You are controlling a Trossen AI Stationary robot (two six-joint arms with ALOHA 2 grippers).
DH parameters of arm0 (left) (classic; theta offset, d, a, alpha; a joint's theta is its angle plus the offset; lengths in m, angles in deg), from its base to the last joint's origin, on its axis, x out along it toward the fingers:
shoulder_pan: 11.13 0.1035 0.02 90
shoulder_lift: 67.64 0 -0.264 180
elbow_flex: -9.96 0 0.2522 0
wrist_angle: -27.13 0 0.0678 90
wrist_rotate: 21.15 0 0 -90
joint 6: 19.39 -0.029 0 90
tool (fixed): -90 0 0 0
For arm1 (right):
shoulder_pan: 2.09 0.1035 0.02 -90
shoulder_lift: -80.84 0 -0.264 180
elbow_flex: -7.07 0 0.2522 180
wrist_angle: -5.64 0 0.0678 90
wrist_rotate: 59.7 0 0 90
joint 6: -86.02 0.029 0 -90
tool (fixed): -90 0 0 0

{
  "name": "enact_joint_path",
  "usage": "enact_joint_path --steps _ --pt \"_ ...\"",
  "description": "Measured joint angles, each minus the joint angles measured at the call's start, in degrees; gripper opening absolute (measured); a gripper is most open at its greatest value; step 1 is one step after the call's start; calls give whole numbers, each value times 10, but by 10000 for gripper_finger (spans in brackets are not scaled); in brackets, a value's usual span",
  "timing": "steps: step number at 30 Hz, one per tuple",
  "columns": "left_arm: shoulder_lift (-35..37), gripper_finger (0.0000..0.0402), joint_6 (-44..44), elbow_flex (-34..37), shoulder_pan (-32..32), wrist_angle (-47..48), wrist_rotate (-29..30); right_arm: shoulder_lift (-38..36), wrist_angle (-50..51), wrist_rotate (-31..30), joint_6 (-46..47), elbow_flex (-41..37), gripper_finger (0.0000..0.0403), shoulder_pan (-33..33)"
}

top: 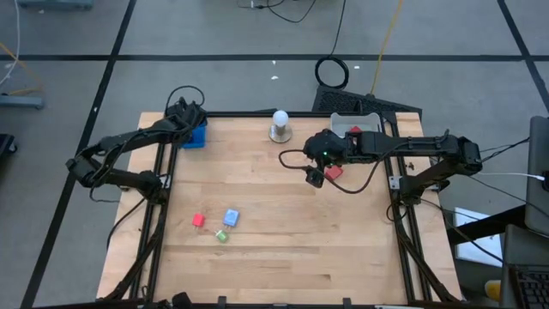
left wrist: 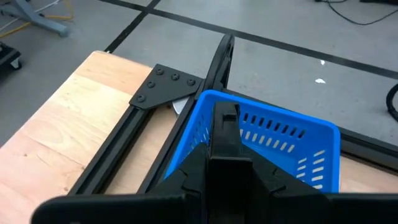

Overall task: Pick & Place Office items
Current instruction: Put the black digital clock into the blue bin, then put the pink charger adapter into the gray bin

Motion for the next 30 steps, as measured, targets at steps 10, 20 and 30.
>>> enact_joint_path --steps 10,20,30 --pt "-22 82 31 0 -1 -15 3 0 0 2 -17 0 295 0" --pt "-22 138 32 0 -1 -16 -3 0 0 -1 -18 0 295 0" --pt "10 184 -26 0 -15 -31 -111 0 0 -2 -17 0 295 0"
